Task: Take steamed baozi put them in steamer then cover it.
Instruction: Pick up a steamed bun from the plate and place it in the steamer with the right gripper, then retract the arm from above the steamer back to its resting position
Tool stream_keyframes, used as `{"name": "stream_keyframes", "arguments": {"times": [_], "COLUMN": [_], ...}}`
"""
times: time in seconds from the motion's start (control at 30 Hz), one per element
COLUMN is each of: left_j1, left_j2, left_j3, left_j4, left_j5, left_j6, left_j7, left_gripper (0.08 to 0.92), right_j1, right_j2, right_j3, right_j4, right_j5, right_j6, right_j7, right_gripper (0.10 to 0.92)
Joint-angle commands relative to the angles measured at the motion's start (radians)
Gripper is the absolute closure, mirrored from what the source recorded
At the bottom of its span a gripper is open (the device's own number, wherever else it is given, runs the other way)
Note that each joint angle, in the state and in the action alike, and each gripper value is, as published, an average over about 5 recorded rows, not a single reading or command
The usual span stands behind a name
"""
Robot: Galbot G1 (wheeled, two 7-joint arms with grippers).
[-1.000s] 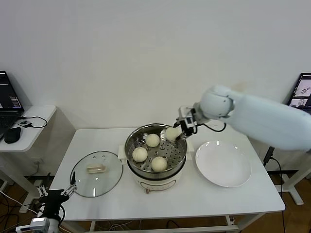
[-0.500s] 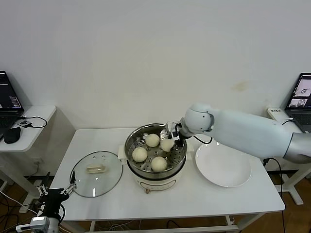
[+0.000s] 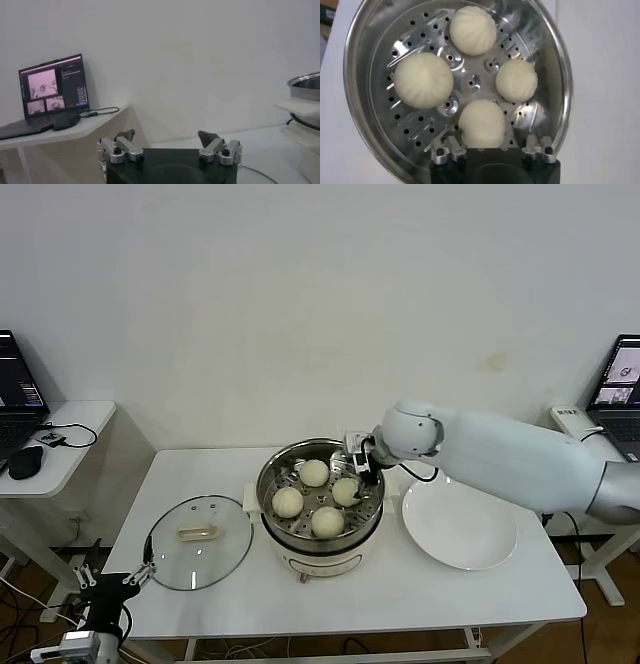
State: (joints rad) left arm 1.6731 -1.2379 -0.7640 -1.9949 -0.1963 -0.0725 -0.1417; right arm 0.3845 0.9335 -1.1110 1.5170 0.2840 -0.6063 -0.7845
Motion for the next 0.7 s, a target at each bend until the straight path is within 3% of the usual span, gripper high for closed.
{"name": "stream_keyframes", "arguments": {"times": [0.03,0.13,0.23,0.43,0.57,0.7], "left_j1": [0.001,-0.005,-0.015,-0.028,-0.035,-0.043], "left_j2": [0.004,0.008,0.013,0.013,0.011,0.012], "left_j3": [0.001,0.003,0.007,0.023,0.035,0.049], "left_j4": [0.003,0.007,0.015,0.027,0.040,0.066], "left_j5": [-0.001,-0.003,-0.005,-0.003,0.008,0.105], "left_j6": [-0.003,-0.003,-0.003,-0.005,-0.006,-0.024], "left_j7": [0.000,0.000,0.000,-0.002,-0.005,-0.011], "left_gripper": [0.177,0.177,0.177,0.177,0.177,0.177], "right_j1": [0.002,-0.028,-0.164,-0.784,-1.291,-1.630], "right_j2": [-0.134,-0.236,-0.350,-0.502,-0.459,-0.258], "right_j3": [0.134,0.195,0.320,0.804,1.230,1.555], "right_j4": [0.127,0.211,0.297,0.426,0.456,0.448], "right_j5": [0.069,0.136,0.219,0.216,0.084,-0.065], "right_j6": [-0.014,-0.009,0.016,0.200,0.377,0.539], "right_j7": [0.016,0.093,0.291,0.687,0.774,0.755], "right_gripper": [0.223,0.205,0.203,0.202,0.203,0.202]}}
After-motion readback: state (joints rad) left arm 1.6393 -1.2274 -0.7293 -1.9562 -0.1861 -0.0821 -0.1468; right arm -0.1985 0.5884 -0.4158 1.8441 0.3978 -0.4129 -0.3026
